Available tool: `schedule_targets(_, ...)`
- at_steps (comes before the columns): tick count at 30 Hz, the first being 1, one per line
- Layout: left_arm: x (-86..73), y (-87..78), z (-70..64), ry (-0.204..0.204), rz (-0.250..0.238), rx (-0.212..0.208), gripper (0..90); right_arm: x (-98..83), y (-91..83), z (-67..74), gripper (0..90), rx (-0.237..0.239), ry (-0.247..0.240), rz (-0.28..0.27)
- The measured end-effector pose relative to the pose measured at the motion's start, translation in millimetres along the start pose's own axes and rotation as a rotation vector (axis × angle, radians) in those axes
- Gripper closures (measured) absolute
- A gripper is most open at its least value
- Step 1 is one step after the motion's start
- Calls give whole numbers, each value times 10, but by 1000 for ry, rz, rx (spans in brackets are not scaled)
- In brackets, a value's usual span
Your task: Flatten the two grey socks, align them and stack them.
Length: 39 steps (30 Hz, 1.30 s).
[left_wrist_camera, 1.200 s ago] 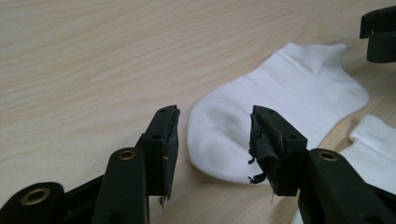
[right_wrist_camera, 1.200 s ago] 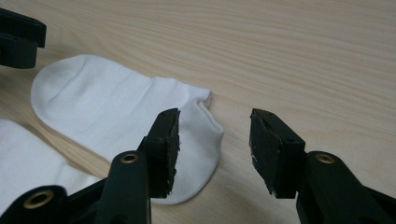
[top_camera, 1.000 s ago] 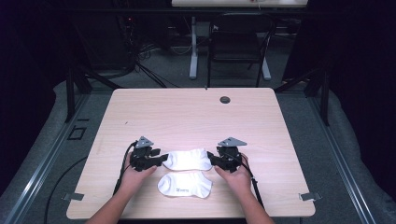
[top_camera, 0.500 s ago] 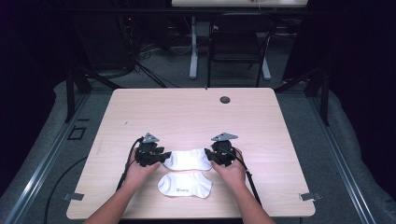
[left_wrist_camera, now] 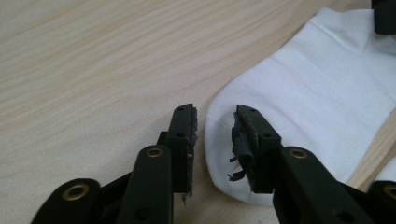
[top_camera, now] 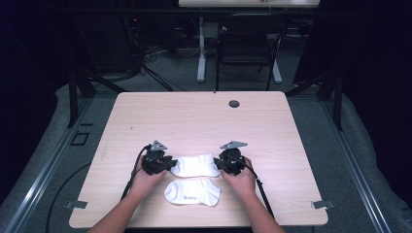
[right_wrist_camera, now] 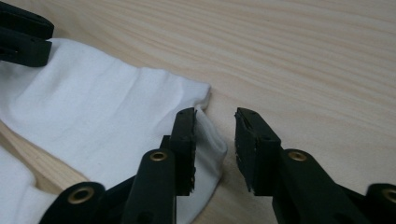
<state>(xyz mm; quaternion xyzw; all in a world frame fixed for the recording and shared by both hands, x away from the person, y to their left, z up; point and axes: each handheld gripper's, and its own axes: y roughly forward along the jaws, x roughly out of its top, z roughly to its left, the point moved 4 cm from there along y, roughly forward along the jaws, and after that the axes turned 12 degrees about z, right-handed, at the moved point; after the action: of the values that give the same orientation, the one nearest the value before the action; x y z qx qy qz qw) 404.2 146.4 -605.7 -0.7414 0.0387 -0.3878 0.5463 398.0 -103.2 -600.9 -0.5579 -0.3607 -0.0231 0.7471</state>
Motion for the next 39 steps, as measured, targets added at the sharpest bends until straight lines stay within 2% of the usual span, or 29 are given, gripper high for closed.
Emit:
schedule_targets(4,-6,-1,-22,20,6,8,772,-7,4,26,779,3,-12,5)
schedule_targets(8,-10,2,-38,20,7,-14,859,-6,-6,29,821,-1,-17,15)
schedule_targets(10,-8,-2,-44,27,12,-10,881,-3,-12,29,840,1,-14,13)
schedule_targets(23,34,-67,-54,22,1,-17,893,37,-77,61,864,32,-8,25)
schedule_targets(27,55,-126,-62,24,-17,-19,894,79,-131,94,863,45,-6,-7)
schedule_targets(39,68,-348,-82,33,-73,-32,894,124,-324,193,864,59,-36,-50)
